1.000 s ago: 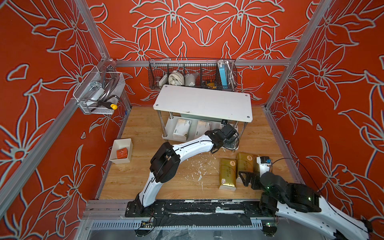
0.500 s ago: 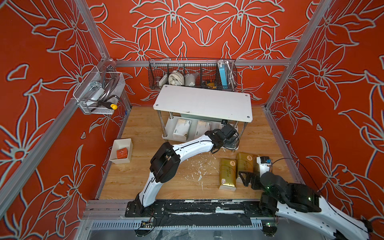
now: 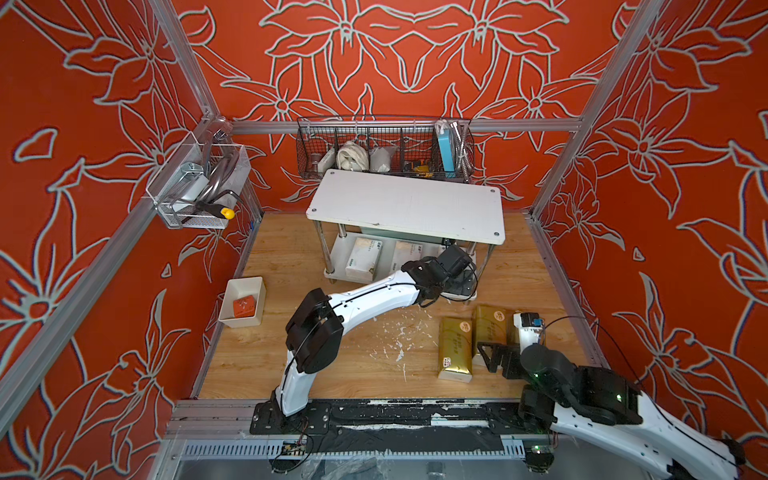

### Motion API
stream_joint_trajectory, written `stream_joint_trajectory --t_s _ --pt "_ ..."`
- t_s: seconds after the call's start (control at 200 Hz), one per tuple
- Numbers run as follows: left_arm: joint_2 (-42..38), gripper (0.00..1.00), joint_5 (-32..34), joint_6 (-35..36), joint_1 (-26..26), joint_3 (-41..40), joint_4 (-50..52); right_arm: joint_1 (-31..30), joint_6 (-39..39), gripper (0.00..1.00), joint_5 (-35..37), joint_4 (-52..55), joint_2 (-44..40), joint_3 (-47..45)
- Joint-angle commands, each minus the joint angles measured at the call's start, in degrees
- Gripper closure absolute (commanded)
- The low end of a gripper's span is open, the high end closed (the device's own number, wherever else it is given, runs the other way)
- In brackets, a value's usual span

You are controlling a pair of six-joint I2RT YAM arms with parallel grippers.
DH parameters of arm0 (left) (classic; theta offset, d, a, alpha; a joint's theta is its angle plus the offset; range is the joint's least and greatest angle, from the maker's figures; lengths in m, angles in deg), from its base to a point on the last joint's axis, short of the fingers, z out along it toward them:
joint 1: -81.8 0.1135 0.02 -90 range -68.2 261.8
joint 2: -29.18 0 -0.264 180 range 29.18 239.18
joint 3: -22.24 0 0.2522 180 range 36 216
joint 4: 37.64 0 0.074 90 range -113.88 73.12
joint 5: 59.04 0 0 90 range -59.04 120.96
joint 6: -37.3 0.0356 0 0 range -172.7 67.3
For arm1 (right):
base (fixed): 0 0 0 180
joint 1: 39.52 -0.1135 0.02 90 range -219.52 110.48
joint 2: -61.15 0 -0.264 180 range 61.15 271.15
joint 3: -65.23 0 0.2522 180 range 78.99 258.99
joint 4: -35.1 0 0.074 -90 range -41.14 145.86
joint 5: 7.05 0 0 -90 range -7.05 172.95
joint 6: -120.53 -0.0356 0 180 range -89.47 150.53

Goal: Place the tissue boxes on the shelf by color
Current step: Place a box of tissues on the shelf, then pick up the box of tissues from the center of the board.

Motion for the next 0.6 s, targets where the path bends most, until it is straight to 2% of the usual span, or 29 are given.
stream_joint_trajectory --t_s 0.0,0.255,0.4,0.591 --pt "-4.2 0.01 -1.0 -1.4 -1.2 -2.3 3.8 -0.2 -1.4 0.01 1.9 1.7 1.7 2.1" --pt "-10.3 0.01 -2.8 -5.1 -4.8 -8.9 10.5 -0.1 -2.9 0.01 -1.0 6.1 10.5 8.2" --pt "-14.7 0.01 -4.8 -8.8 -7.0 -16.1 11.5 -0.1 -2.6 0.01 -3.2 8.4 13.9 11.3" --pt "-21.9 0.01 -1.6 -13.7 -8.2 -25.7 12.1 -0.2 -0.5 0.01 -8.9 7.3 18.7 12.3"
